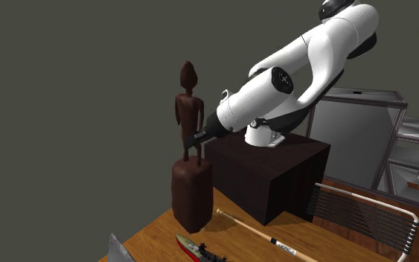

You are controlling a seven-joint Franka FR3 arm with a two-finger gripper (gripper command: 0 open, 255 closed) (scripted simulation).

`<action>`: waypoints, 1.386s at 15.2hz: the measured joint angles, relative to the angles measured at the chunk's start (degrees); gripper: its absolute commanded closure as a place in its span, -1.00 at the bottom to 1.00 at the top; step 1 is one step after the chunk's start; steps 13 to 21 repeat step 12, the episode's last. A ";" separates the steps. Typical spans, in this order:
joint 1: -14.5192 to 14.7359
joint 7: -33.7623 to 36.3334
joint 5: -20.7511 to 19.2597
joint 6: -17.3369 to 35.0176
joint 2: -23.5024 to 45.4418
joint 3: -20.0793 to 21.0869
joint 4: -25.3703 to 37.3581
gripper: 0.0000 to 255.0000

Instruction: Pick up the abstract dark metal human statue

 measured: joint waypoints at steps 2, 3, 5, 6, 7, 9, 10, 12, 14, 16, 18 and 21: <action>1.10 -0.53 -0.47 -0.97 0.29 -1.62 -0.03 1.00; 1.61 -0.80 -0.71 -1.48 0.41 -2.41 0.02 1.00; 2.57 -1.54 -1.22 -2.10 0.67 -4.14 -0.25 1.00; 3.05 -1.99 -1.56 -2.69 0.80 -5.18 -0.11 1.00; 3.73 -2.18 -1.74 -3.35 0.87 -5.96 -0.03 1.00; 4.94 -2.88 -2.27 -4.59 1.04 -7.86 0.14 1.00; 5.25 -3.15 -2.46 -5.02 1.08 -8.48 0.30 1.00; 5.98 -3.65 -2.80 -5.77 1.16 -9.71 0.41 1.00; 5.98 -3.65 -2.80 -5.77 1.16 -9.71 0.41 1.00; 5.98 -3.65 -2.80 -5.77 1.16 -9.71 0.41 1.00; 5.98 -3.65 -2.80 -5.77 1.16 -9.71 0.41 1.00; 5.98 -3.65 -2.80 -5.77 1.16 -9.71 0.41 1.00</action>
